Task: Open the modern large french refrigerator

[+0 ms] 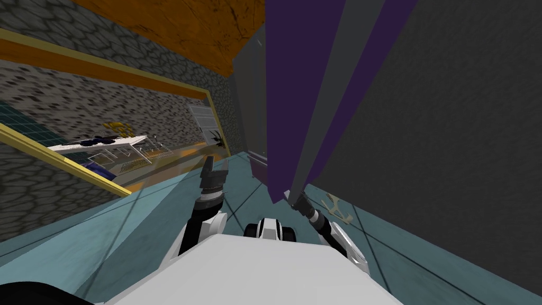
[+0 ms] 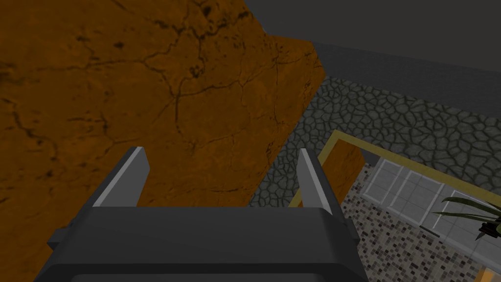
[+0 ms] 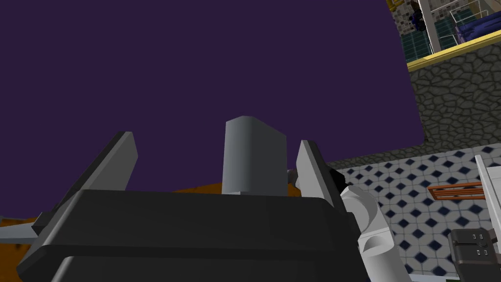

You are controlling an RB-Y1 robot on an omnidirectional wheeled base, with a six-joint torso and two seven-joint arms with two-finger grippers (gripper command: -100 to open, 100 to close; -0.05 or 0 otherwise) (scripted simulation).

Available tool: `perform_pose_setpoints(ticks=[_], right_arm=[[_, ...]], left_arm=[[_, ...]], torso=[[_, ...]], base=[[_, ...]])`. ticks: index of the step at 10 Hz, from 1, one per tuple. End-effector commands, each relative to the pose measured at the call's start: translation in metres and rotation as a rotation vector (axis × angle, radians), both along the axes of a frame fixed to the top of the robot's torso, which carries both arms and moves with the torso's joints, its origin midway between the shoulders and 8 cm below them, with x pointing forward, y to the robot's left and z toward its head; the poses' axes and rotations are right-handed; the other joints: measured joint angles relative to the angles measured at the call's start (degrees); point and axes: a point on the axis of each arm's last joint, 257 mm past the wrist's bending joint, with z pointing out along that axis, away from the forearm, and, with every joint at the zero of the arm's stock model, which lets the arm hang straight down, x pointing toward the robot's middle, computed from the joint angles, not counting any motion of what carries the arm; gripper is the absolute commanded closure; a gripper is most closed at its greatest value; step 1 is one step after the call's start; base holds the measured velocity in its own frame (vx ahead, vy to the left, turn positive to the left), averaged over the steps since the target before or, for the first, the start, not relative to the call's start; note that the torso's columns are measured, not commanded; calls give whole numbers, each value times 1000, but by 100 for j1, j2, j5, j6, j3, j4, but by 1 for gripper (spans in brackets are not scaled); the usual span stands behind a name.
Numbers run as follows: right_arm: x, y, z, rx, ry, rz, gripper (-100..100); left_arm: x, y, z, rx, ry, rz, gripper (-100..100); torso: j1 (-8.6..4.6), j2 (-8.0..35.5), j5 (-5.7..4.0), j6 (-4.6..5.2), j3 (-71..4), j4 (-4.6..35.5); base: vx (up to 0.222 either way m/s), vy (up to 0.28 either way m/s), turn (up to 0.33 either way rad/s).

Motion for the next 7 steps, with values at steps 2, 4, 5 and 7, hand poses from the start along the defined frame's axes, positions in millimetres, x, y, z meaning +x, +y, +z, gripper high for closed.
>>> perform_pose_setpoints(ticks=[2,4,5,7], right_arm=[[-1,0,-2,-8,12,-2,0],[0,-2,-8,-18,26,-12,0],[0,-3,-10,-21,30,-15,0],[0,-5,-12,-24,35,-19,0]], left_arm=[[0,0,0,0,0,0,0],[0,0,0,0,0,0,0],[0,0,0,0,0,0,0],[0,0,0,0,0,0,0]], torso=[[-1,-7,-10,-8,8,-26],[-10,-47,-33,-15,1,-78],[-13,-62,-37,-16,-5,-89],[-17,-80,-41,-16,-11,-101]], base=[[10,-2,1],[4,-2,-2],[0,0,0],[0,0,0]])
